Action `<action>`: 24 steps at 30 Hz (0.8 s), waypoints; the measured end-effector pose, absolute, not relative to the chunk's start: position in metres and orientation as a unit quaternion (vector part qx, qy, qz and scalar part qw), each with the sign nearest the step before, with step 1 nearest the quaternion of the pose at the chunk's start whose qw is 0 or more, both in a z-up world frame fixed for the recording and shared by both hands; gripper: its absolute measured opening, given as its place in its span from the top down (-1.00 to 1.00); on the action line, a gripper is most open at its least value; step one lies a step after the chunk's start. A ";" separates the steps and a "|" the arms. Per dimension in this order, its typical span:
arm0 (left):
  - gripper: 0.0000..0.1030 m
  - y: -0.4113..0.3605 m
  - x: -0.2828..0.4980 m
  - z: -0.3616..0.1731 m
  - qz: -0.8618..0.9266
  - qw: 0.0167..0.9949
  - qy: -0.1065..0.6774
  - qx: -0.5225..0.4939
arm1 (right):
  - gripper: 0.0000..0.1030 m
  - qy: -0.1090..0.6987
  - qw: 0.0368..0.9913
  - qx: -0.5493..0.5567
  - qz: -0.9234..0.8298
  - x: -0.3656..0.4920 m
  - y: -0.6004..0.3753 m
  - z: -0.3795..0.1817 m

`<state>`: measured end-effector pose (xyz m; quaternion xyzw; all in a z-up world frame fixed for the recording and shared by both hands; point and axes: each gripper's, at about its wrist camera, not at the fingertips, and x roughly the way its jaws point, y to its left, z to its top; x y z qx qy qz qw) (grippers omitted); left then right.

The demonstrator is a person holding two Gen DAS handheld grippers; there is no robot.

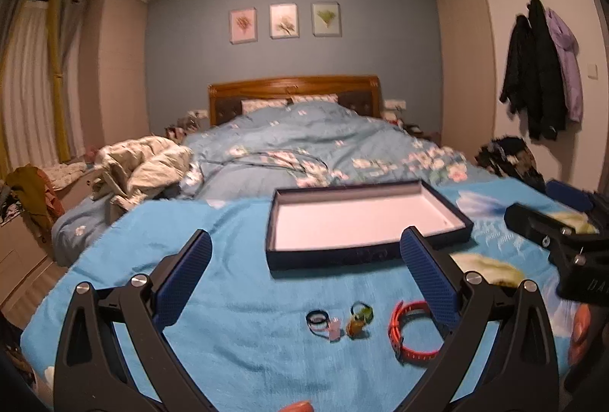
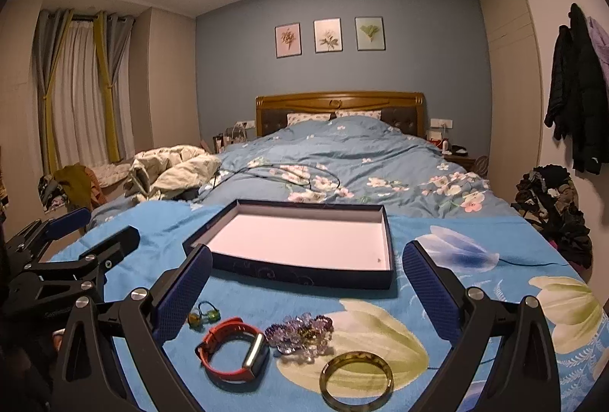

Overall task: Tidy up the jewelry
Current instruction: 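Grasp the orange-strap smartwatch with the left tool while the right tool grasps the gold bangle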

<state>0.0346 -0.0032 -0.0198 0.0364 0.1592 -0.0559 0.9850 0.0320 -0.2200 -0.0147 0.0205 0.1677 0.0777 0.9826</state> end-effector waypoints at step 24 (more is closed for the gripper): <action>0.03 -0.059 0.069 -0.103 -0.264 0.886 0.369 0.098 | -0.01 0.393 0.917 0.002 0.071 0.064 -0.265 -0.096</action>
